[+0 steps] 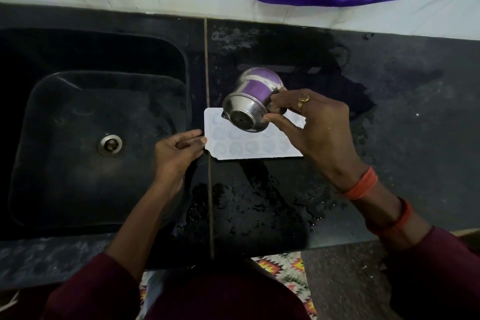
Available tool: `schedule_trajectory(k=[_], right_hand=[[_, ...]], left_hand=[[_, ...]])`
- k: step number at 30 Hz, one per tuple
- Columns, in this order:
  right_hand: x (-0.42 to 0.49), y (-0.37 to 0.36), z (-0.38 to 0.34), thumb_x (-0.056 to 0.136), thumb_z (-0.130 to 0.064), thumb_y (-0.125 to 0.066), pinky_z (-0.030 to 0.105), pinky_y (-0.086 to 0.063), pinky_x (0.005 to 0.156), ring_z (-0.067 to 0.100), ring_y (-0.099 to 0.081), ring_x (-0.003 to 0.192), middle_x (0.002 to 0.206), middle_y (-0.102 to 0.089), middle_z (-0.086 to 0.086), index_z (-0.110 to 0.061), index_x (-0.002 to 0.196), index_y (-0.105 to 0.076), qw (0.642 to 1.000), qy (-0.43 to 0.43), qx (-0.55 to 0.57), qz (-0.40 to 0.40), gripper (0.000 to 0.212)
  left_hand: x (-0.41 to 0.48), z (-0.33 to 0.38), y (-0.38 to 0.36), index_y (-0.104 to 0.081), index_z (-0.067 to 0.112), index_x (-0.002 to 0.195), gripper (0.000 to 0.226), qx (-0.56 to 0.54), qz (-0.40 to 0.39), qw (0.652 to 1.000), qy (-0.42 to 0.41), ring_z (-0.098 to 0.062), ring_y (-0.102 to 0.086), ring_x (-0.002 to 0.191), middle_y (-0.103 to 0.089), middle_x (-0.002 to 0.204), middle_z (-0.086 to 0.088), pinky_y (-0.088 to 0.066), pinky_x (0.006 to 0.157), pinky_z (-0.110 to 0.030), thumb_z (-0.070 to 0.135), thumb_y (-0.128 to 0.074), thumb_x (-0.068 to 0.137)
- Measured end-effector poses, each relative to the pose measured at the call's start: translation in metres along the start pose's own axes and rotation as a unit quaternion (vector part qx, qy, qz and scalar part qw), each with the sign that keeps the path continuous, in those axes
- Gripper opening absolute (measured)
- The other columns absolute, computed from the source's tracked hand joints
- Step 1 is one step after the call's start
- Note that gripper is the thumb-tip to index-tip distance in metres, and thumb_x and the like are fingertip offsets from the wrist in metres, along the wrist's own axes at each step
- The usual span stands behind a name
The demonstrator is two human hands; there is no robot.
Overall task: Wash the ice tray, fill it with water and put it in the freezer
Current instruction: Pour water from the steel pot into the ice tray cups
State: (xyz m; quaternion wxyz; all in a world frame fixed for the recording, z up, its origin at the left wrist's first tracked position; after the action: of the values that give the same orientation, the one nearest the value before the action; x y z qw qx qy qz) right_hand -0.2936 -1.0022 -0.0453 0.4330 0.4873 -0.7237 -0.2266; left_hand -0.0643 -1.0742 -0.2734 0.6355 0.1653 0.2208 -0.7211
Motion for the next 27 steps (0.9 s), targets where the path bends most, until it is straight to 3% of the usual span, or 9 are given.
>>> schedule_trajectory(k=[5, 15, 27], right_hand=[[0.008, 0.003, -0.003, 0.083, -0.018, -0.084, 0.012, -0.053, 0.087, 0.011, -0.071, 0.085, 0.096, -0.075, 0.005, -0.005, 0.093, -0.077, 1.0, 0.0, 0.012, 0.011, 0.018], [0.023, -0.004, -0.01, 0.083, -0.018, -0.082, 0.036, -0.06, 0.077, 0.024, -0.073, 0.087, 0.1, -0.074, 0.009, -0.003, 0.091, -0.074, 0.997, 0.061, -0.042, 0.019, 0.019], [0.025, -0.014, -0.01, 0.087, -0.019, -0.078, 0.04, -0.061, 0.079, 0.025, -0.073, 0.092, 0.104, -0.073, 0.01, -0.002, 0.095, -0.073, 0.995, 0.078, -0.067, -0.002, 0.02]], left_hand=[[0.001, -0.001, 0.001, -0.073, 0.001, 0.113, 0.031, 0.006, 0.004, 1.0, 0.003, -0.008, -0.074, 0.081, -0.079, 0.086, -0.002, -0.058, 0.072, -0.017, 0.005, -0.08, 0.083], [0.0, 0.002, 0.0, -0.073, 0.002, 0.112, 0.029, 0.009, 0.006, 1.0, -0.001, -0.005, -0.073, 0.079, -0.078, 0.086, 0.0, -0.057, 0.07, -0.016, 0.005, -0.079, 0.083], [0.001, 0.0, 0.001, -0.074, 0.007, 0.107, 0.025, 0.0, 0.006, 1.0, 0.007, -0.007, -0.074, 0.08, -0.078, 0.086, -0.001, -0.058, 0.071, -0.017, 0.004, -0.079, 0.083]])
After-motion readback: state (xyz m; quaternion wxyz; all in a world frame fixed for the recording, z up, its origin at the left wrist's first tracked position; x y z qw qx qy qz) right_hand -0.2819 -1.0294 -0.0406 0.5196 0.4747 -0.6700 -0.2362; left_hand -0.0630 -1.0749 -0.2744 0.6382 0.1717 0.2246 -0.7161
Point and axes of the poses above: each hand's wrist, its own x-axis towards the middle knuckle, its own y-axis out of the back of the hand, z = x × y, the point moved 10 cm from there along x, towards the middle knuckle
